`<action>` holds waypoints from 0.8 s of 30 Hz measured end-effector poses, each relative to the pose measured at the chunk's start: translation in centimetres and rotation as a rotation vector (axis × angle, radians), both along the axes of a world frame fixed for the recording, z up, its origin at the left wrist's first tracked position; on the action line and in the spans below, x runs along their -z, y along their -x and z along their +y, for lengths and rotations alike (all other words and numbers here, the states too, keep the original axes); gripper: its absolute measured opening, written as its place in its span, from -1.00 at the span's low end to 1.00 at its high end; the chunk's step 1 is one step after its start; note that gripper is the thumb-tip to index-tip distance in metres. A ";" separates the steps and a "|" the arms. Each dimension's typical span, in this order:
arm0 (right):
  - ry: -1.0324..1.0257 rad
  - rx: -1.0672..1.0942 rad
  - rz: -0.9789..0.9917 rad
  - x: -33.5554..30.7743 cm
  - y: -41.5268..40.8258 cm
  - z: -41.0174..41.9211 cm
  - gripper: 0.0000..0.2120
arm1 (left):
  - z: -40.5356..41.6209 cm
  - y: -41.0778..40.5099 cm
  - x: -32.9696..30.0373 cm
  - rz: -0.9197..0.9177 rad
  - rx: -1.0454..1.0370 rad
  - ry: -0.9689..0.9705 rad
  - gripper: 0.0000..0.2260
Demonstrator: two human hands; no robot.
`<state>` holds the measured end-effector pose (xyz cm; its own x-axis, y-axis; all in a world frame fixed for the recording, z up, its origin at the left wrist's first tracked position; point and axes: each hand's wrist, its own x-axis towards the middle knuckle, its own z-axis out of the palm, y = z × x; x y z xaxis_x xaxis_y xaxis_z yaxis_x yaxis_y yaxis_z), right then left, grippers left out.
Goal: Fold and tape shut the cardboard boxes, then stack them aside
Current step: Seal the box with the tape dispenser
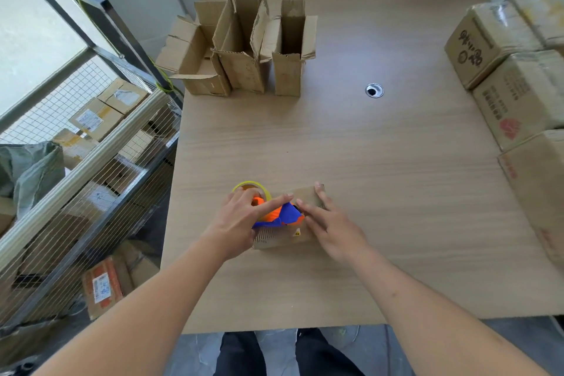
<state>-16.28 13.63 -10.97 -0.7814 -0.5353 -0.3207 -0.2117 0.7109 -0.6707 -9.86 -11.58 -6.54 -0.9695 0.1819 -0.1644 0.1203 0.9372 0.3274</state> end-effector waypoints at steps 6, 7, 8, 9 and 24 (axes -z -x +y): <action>0.043 0.037 0.352 -0.3 1.7 0.0 -0.68 | 0.1 0.5 0.5 0.004 0.016 0.013 0.07; 0.118 0.038 0.426 -0.1 1.9 0.2 -0.68 | 0.1 0.5 0.4 0.003 0.019 0.019 0.07; 0.209 0.055 0.398 -0.3 2.0 0.2 -0.71 | 0.1 0.5 0.4 0.004 0.023 0.024 0.07; 0.295 0.101 0.276 -0.8 2.1 0.1 -0.73 | 0.2 0.6 0.4 0.007 0.025 0.026 0.08; 0.407 0.072 -0.437 -1.9 4.0 -0.9 -0.76 | 0.9 0.3 -0.2 -0.011 0.033 0.049 -0.06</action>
<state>-20.23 12.75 -9.02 -0.6627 -0.6329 -0.4004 0.1839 0.3808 -0.9062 -10.21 -10.71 -6.34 -0.9612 0.2048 -0.1849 0.1475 0.9477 0.2829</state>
